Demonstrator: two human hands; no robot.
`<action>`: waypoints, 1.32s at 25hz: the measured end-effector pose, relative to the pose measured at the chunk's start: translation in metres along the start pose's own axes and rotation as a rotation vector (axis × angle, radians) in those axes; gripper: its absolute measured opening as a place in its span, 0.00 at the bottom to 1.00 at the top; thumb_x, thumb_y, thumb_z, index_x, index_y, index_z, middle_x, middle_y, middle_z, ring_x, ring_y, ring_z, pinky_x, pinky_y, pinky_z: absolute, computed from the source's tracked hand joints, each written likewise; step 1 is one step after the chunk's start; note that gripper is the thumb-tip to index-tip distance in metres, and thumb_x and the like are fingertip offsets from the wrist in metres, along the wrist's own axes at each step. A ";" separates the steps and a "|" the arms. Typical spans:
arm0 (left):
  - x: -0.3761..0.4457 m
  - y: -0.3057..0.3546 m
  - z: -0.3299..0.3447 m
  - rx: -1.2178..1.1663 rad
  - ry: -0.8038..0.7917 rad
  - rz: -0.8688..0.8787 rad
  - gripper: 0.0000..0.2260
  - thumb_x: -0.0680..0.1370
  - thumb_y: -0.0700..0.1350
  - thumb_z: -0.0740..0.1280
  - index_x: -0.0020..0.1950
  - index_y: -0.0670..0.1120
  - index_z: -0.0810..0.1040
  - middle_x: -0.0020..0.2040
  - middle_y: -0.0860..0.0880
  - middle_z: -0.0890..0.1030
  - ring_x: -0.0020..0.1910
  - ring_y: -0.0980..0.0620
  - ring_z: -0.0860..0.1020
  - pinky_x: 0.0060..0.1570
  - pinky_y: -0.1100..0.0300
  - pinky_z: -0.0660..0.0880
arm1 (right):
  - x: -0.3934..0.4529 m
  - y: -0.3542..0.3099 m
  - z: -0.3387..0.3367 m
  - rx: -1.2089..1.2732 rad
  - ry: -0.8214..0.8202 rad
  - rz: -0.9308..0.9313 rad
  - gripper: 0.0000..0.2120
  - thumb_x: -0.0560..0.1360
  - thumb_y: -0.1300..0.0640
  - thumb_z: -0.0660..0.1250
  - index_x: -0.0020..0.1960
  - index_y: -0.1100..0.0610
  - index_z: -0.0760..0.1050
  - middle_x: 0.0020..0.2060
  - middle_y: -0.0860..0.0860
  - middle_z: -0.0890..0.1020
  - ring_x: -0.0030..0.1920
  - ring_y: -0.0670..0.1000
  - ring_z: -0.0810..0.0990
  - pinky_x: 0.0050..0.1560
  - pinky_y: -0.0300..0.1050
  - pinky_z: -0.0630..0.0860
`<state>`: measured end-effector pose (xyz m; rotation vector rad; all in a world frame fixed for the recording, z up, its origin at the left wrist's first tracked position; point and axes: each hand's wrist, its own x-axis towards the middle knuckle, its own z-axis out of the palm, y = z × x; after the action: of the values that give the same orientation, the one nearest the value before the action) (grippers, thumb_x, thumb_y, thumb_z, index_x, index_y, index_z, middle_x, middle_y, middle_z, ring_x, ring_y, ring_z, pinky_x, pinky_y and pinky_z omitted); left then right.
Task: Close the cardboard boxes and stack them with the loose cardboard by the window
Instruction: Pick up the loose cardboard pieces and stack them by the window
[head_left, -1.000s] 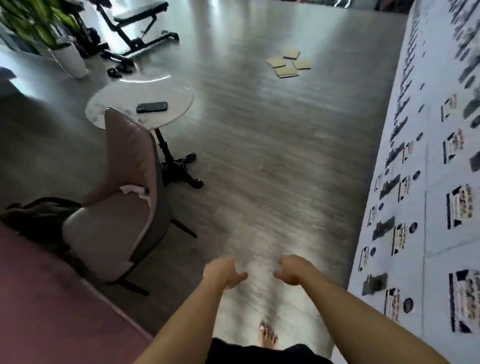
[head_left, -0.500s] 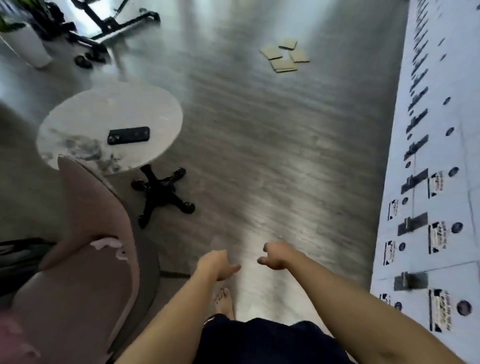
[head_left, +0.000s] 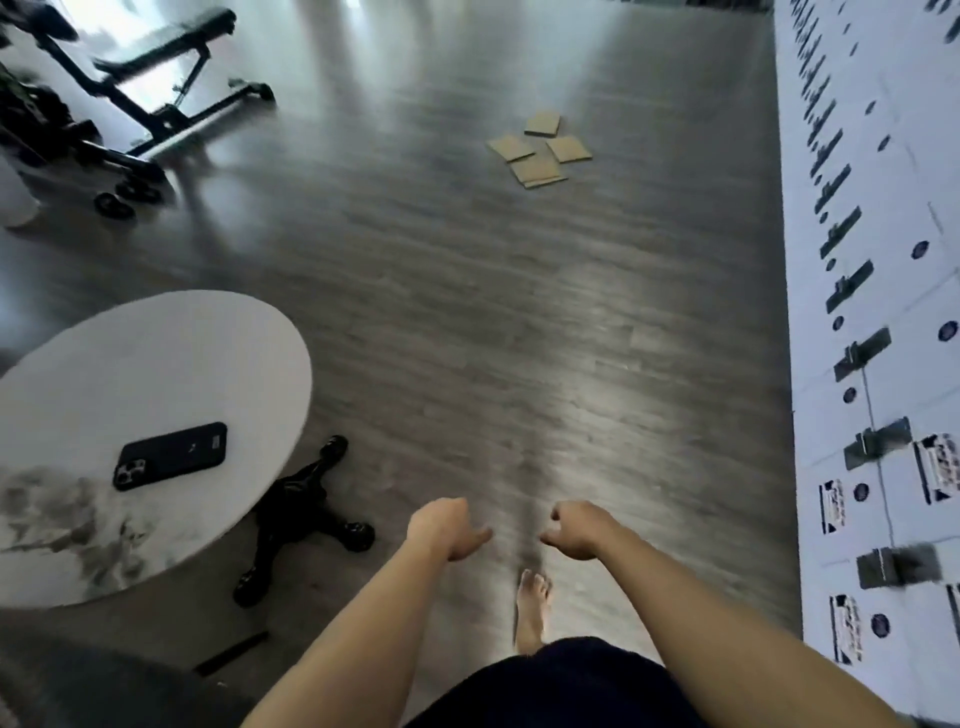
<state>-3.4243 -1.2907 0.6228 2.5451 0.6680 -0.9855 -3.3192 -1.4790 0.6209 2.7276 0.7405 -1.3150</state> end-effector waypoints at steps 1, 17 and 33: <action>0.016 0.003 -0.019 -0.011 0.005 -0.008 0.30 0.78 0.66 0.61 0.70 0.46 0.72 0.66 0.45 0.77 0.64 0.44 0.76 0.61 0.51 0.75 | 0.017 0.004 -0.021 -0.002 -0.013 0.005 0.24 0.79 0.42 0.62 0.66 0.58 0.75 0.61 0.55 0.80 0.60 0.57 0.79 0.58 0.50 0.76; 0.341 0.000 -0.331 -0.052 -0.014 -0.028 0.27 0.78 0.63 0.61 0.67 0.45 0.75 0.64 0.45 0.79 0.62 0.44 0.77 0.59 0.52 0.76 | 0.333 -0.043 -0.376 0.012 -0.033 0.018 0.25 0.80 0.40 0.61 0.68 0.57 0.73 0.65 0.56 0.78 0.63 0.57 0.77 0.59 0.48 0.75; 0.693 0.123 -0.681 -0.025 0.024 0.045 0.28 0.77 0.64 0.63 0.70 0.46 0.73 0.68 0.45 0.77 0.68 0.45 0.74 0.63 0.54 0.72 | 0.632 -0.006 -0.736 0.186 0.024 0.049 0.18 0.79 0.42 0.62 0.54 0.57 0.78 0.52 0.57 0.82 0.57 0.59 0.80 0.46 0.46 0.70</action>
<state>-2.5398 -0.8711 0.6376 2.5427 0.6226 -0.9280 -2.4469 -1.0547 0.6253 2.8873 0.5752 -1.4105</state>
